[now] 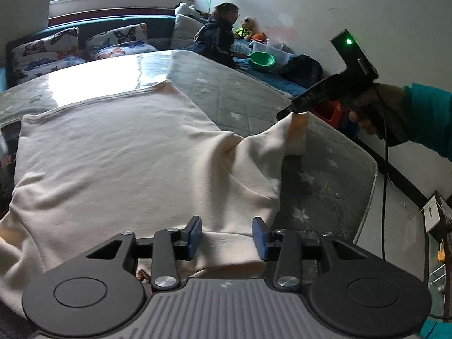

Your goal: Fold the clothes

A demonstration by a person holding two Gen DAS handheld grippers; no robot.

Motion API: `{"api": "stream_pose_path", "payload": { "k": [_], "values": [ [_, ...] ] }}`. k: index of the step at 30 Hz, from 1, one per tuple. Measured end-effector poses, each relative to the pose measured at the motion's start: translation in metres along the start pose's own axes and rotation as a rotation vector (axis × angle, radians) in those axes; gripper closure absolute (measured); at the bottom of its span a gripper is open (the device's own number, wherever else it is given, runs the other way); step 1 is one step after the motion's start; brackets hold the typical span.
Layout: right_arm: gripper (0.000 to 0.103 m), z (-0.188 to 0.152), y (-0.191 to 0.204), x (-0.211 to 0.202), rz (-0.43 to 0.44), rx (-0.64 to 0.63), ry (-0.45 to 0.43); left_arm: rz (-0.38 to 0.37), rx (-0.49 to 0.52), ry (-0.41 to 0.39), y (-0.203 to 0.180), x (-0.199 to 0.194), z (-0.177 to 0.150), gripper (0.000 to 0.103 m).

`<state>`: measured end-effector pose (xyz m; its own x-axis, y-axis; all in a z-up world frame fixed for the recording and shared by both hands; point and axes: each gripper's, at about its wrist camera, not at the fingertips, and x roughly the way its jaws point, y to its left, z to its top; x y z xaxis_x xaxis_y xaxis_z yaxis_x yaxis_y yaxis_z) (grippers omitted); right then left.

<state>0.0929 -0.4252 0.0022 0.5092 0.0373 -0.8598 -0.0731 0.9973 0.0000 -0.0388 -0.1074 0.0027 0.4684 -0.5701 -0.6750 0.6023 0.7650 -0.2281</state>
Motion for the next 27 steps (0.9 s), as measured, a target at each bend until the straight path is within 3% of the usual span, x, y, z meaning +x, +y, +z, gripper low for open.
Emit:
{"api": "stream_pose_path", "payload": {
  "k": [3, 10, 14, 17, 20, 21, 24, 27],
  "values": [
    [0.094, 0.003, 0.006, 0.002, 0.005, -0.032, 0.001, -0.007, -0.002, 0.005, 0.000, 0.000, 0.000, 0.059],
    [0.094, 0.026, 0.008, -0.015, -0.176, 0.013, -0.188, -0.020, 0.018, 0.008, -0.003, 0.000, -0.005, 0.055],
    [0.080, 0.023, -0.003, -0.010, -0.253, 0.084, -0.183, -0.030, 0.021, 0.010, -0.002, 0.000, -0.005, 0.054],
    [0.074, 0.010, -0.006, -0.008, -0.200, 0.105, -0.157, -0.039, 0.018, 0.006, 0.001, -0.001, -0.005, 0.053],
    [0.057, -0.003, 0.001, 0.001, -0.168, 0.074, -0.119, -0.047, -0.006, -0.003, 0.005, -0.003, -0.003, 0.053],
    [0.057, -0.007, 0.004, 0.005, -0.169, 0.061, -0.104, -0.043, -0.014, -0.008, 0.007, -0.005, -0.003, 0.053],
    [0.054, -0.014, 0.009, 0.010, -0.202, 0.033, -0.092, 0.012, -0.031, -0.040, 0.019, -0.018, 0.000, 0.052],
    [0.054, -0.010, 0.014, 0.004, -0.206, 0.038, -0.106, 0.114, -0.088, -0.092, 0.046, -0.040, 0.006, 0.052]
  ]
}}
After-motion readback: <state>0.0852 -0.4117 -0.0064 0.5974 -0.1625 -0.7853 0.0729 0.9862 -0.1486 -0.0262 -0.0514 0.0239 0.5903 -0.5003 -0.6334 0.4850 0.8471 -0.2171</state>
